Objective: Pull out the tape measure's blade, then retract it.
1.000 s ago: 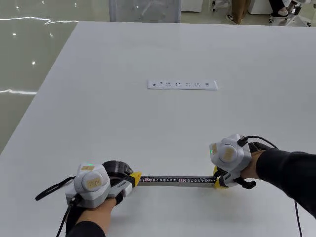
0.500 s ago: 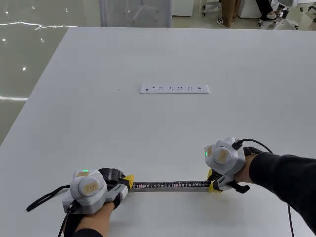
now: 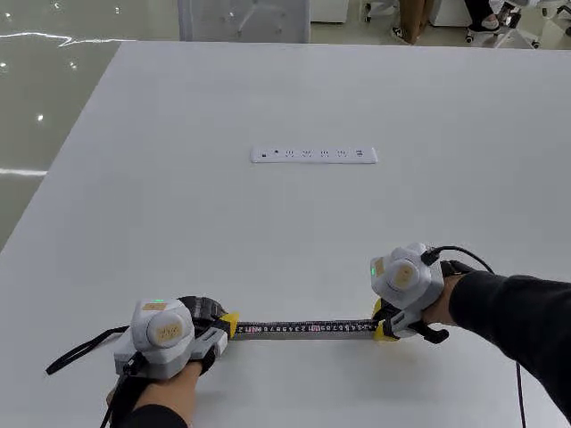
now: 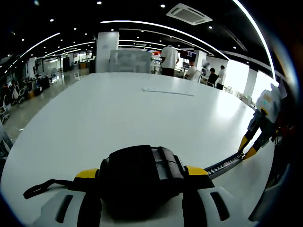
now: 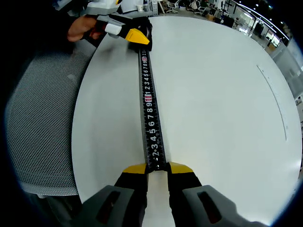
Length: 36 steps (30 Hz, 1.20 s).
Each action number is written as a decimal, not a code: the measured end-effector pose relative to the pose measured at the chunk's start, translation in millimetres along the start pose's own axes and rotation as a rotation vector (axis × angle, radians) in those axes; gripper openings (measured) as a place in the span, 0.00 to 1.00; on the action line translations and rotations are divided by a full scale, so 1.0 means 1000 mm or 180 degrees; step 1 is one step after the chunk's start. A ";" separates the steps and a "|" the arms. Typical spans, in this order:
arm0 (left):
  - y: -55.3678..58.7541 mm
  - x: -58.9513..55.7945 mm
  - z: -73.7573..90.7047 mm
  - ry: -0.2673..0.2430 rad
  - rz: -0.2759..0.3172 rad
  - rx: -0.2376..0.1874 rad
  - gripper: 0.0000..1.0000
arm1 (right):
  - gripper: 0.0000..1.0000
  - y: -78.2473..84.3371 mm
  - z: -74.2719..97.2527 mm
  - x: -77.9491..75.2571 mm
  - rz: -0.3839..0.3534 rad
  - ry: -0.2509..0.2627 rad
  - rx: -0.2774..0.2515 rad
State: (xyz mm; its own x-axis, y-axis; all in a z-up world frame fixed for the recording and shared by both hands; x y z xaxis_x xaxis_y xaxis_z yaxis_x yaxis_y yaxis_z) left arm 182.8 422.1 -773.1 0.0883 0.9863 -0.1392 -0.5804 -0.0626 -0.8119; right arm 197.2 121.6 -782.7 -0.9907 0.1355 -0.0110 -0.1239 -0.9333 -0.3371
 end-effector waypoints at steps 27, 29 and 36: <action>-0.001 0.002 -0.001 0.0026 0.0035 0.0021 0.65 | 0.12 -0.007 -0.002 0.002 0.0039 -0.0013 -0.0056; -0.001 0.002 -0.001 0.0029 0.0038 0.0021 0.65 | 0.12 -0.008 -0.002 0.001 0.0015 -0.0025 -0.0060; -0.001 0.001 0.000 0.0036 0.0045 0.0018 0.65 | 0.12 -0.011 -0.003 0.001 -0.0003 -0.0025 -0.0024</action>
State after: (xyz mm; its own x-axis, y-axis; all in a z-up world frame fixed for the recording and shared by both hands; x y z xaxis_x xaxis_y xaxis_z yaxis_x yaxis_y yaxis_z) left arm 183.6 423.4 -772.7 0.0892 0.9836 -0.1570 -0.5862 -0.0756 -0.8067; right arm 197.5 133.5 -782.1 -0.9910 0.1338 -0.0031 -0.1245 -0.9306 -0.3441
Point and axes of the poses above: the centre of the closed fingertips' face, and the gripper's own axes: z roughly backward along the fingers, x roughly to its left, y roughly out of its underside, the point moved 5 cm from there along z, roughly backward along the fingers, and after that the axes turned 3 degrees about y, right-handed, at the moved point
